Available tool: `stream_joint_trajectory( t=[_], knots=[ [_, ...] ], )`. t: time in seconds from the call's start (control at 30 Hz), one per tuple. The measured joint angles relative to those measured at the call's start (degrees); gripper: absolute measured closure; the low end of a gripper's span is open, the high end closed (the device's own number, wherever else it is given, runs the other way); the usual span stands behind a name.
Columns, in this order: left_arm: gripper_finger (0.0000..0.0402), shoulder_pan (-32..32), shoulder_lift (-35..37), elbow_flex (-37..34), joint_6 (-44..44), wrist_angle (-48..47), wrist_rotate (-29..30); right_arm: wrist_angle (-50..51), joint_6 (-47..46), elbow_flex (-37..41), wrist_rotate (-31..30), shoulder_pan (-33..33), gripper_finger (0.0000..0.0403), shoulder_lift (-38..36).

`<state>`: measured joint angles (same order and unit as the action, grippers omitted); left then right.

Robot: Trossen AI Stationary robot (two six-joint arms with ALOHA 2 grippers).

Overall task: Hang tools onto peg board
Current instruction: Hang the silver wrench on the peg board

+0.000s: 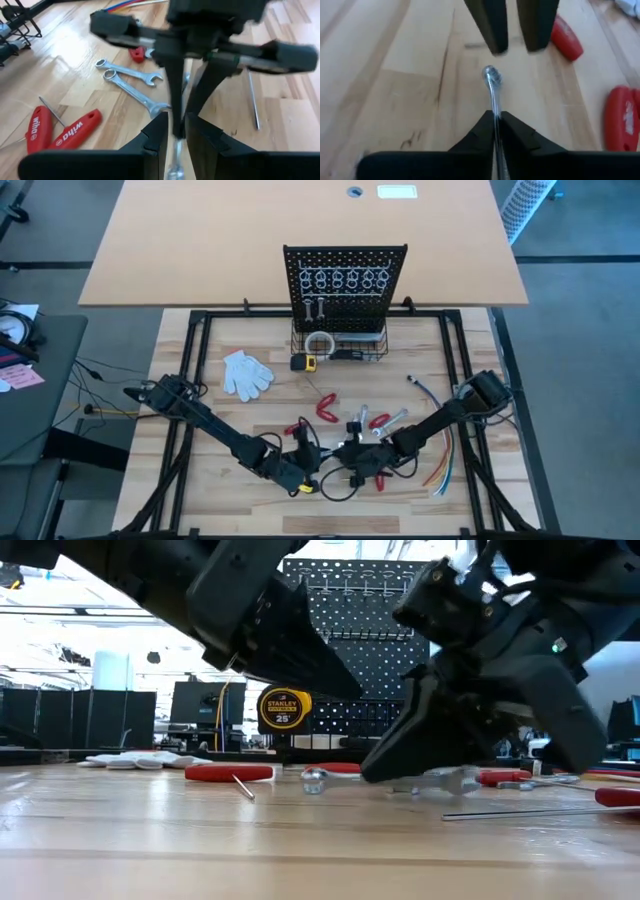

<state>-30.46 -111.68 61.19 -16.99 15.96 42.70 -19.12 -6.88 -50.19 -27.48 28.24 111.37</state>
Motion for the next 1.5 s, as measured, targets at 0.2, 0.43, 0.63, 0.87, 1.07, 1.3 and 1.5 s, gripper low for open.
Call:
stream_joint_trajectory(
  t=[0.2, 0.43, 0.63, 0.87, 1.07, 1.3, 1.5],
  knots=[
    [0.0338, -0.17, 0.00, 0.00, -0.15, -1.66, -0.24, -0.78, -1.20, 0.94, 0.46, 0.63, 0.0396, -0.02],
    [0.0338, -0.17, 0.00, 0.00, -0.83, -3.02, -3.37, -1.92, -2.86, 1.00, 2.06, 0.38, 0.0328, -0.01],
    [0.0338, -0.17, 0.00, 0.00, -0.83, -3.19, -4.31, -7.53, -2.24, 1.01, 1.88, 0.60, 0.0242, 0.00],
    [0.0338, -0.17, 0.00, 0.00, -0.84, -3.25, -4.46, -10.32, -4.94, 0.98, 0.39, -0.39, 0.0206, 2.81],
    [0.0338, -0.17, 0.00, 0.00, -0.93, -3.38, -4.47, -11.27, -6.89, 0.83, 0.20, -0.69, 0.0230, 5.83],
    [0.0338, -0.17, 0.00, 0.00, -1.01, -3.80, -4.46, -6.36, -10.64, 0.59, 4.16, -2.04, 0.0302, 6.10],
    [0.0338, -0.45, 1.31, 0.02, -3.07, -7.62, 0.00, -5.27, -12.29, 0.62, 6.26, -3.10, 0.0364, 6.46]
  ],
)
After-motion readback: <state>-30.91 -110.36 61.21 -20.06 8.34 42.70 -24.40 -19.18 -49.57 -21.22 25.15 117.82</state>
